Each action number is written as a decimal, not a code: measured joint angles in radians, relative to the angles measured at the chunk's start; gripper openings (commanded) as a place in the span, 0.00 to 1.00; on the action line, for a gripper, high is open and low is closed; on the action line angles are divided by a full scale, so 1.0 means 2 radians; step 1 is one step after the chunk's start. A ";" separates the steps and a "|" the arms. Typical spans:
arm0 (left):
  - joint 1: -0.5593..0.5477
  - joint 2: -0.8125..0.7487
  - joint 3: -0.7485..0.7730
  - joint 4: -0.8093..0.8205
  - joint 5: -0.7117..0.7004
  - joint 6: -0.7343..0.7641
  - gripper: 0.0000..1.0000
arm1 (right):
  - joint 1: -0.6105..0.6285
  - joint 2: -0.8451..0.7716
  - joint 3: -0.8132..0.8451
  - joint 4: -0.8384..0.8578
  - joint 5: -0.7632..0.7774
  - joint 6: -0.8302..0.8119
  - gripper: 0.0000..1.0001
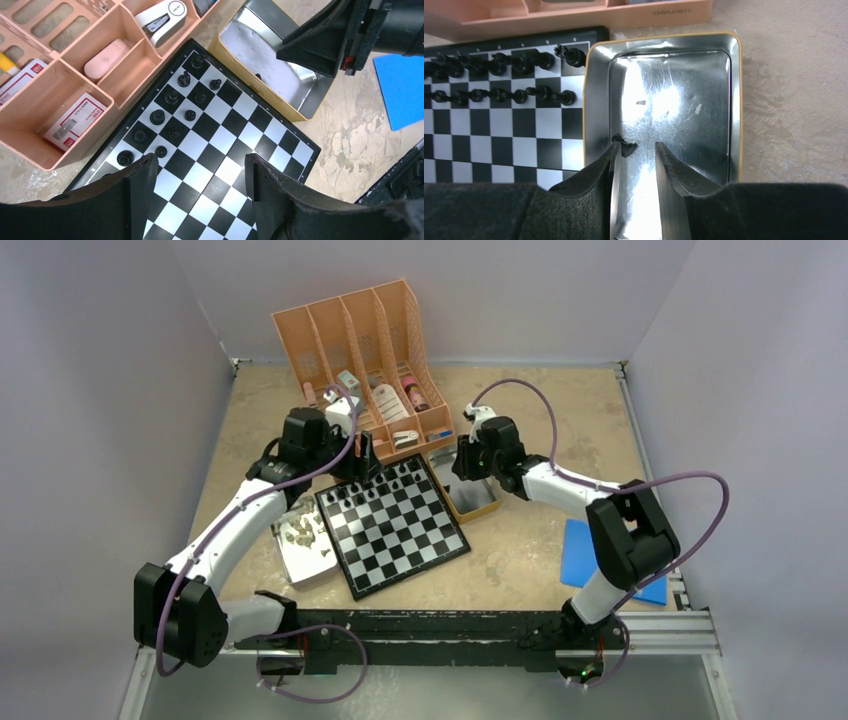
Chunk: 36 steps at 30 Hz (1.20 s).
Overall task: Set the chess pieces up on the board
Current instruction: Pick up the chess piece from the storage box.
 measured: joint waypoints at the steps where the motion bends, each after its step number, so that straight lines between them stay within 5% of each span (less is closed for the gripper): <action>1: 0.000 0.000 0.000 -0.002 0.004 0.002 0.64 | 0.000 0.002 0.001 -0.002 0.000 -0.003 0.36; 28: 0.000 -0.099 -0.054 0.013 -0.034 0.030 0.68 | 0.007 0.078 0.030 -0.018 -0.066 -0.070 0.39; 36: 0.000 -0.099 -0.054 0.013 -0.049 0.030 0.68 | 0.016 0.096 0.037 -0.028 -0.051 -0.076 0.25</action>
